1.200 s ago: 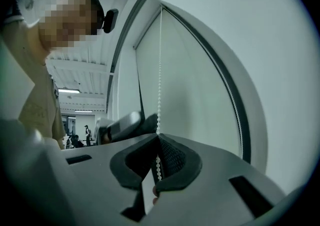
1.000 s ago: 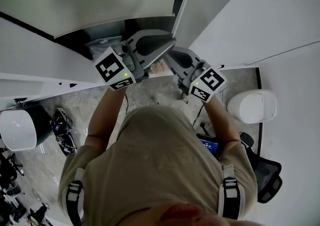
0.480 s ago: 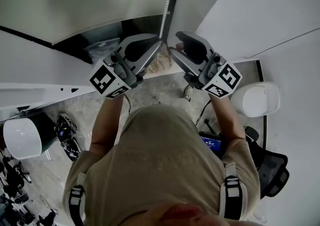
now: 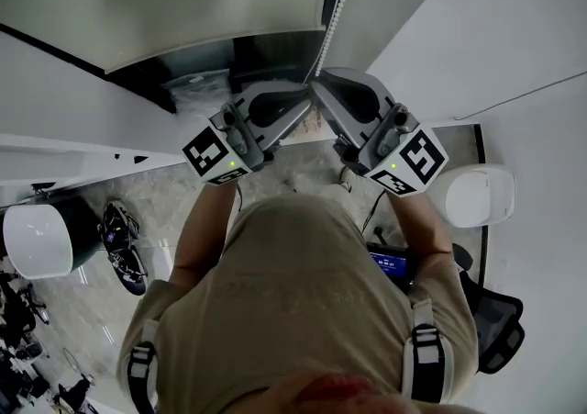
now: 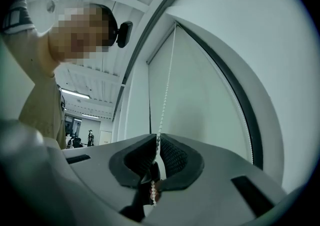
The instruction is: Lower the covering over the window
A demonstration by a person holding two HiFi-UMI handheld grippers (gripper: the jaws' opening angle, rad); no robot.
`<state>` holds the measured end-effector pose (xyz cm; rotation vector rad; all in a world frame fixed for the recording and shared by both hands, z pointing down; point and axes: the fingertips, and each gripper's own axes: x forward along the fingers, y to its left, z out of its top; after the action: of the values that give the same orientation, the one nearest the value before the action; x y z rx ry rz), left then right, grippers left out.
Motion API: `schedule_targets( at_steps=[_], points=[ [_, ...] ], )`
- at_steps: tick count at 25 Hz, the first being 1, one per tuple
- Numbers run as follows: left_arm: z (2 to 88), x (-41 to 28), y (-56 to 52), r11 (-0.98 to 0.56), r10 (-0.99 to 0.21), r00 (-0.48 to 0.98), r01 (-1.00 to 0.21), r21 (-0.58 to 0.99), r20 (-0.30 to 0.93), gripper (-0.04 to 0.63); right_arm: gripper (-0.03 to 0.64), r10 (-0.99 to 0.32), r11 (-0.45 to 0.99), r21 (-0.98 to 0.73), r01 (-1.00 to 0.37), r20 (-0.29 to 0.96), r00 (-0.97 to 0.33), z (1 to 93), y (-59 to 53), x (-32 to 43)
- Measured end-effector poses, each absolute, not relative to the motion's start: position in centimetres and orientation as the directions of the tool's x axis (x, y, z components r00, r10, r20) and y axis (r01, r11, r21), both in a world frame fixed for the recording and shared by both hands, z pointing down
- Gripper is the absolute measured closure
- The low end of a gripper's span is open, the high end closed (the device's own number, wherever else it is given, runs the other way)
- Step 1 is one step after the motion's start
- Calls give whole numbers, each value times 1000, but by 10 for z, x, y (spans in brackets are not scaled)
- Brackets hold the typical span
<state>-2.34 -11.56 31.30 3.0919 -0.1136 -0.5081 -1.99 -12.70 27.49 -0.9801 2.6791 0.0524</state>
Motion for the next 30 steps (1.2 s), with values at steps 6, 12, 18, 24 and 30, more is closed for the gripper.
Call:
schedule_targets(
  at_steps=[6,12,18,24,30],
  points=[
    [319,-25,-117,-996,-82,953,-85,0,-291,575,592,-630,771,-91,-631,-257,-733,278,-130,-24],
    [318,-21,-113,-996,-80,961,-89,-24,-265,575,592,-655,750,-88,-655,-233,-719,279,-128,-22],
    [353,-14,-118,-995,-95,984,-94,14,-148,575,605,-682,729,-194,-657,-126,-720,312,-140,-21],
    [335,-29,-123,-989,-92,924,-42,141,-371,473,606,-749,662,-143,-736,-153,-644,329,-134,19],
    [303,-20,-131,-992,-124,946,-118,39,-298,463,606,-709,695,-210,-688,-38,-705,382,-136,-8]
  ],
)
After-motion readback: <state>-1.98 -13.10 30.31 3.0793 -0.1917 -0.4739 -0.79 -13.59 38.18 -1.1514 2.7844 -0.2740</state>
